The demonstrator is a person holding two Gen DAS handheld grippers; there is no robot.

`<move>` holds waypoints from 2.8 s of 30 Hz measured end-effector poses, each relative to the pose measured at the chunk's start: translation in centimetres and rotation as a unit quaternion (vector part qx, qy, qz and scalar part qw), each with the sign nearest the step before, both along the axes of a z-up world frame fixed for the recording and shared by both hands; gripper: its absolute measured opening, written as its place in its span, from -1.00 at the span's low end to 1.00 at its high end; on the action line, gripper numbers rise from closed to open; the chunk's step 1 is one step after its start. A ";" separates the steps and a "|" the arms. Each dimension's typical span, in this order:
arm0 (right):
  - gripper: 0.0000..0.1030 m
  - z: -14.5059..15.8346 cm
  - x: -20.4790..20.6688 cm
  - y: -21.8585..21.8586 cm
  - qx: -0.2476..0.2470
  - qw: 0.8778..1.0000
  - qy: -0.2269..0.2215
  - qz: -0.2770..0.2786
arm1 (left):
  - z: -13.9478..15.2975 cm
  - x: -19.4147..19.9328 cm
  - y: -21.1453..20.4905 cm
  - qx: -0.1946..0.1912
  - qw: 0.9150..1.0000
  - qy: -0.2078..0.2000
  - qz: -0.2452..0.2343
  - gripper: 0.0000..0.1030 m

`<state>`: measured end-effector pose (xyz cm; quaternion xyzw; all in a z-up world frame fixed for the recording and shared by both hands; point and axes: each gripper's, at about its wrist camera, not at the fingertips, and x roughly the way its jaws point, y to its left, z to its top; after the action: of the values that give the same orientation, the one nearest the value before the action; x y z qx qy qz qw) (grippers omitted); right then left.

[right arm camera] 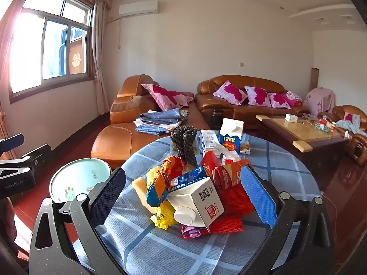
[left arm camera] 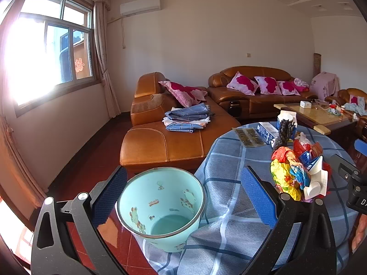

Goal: Collect trash

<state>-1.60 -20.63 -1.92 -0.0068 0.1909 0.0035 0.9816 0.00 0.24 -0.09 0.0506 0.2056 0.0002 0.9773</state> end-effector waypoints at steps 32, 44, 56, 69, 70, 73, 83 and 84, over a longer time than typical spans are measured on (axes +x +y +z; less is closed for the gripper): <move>0.91 0.2 0.0 -0.4 -0.002 1.000 0.000 0.000 | 0.0 -0.1 0.0 0.000 1.000 -0.001 -0.001 0.88; 0.91 0.1 0.0 -0.3 -0.002 1.000 0.001 0.001 | 0.0 -0.1 0.1 0.001 1.000 -0.001 -0.001 0.88; 0.91 -0.2 0.0 -0.1 -0.003 1.000 0.000 0.000 | -0.3 0.0 0.2 0.003 1.000 -0.001 0.001 0.88; 0.91 -0.7 0.2 -0.1 -0.006 1.000 0.003 -0.002 | -0.4 0.0 0.2 0.004 1.000 0.000 0.002 0.88; 0.91 -0.7 0.3 -0.2 -0.007 1.000 0.003 -0.004 | -0.5 0.0 0.3 0.004 1.000 0.001 0.005 0.88; 0.91 -1.2 0.3 -0.9 -0.005 1.000 -0.002 -0.015 | -0.9 0.3 0.4 -0.001 1.000 0.007 0.006 0.88; 0.90 -3.9 0.4 -6.1 0.010 0.997 0.007 -0.077 | -3.4 2.8 -4.0 0.008 0.999 0.025 -0.045 0.87; 0.89 -4.2 0.4 -6.2 0.010 0.997 0.010 -0.080 | -3.4 3.1 -4.9 0.009 0.998 0.025 -0.056 0.87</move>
<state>-1.20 -26.85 -6.07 0.0185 0.2005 -0.0728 0.9768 3.10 -4.61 -3.48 0.0704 0.2270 -0.0537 0.9699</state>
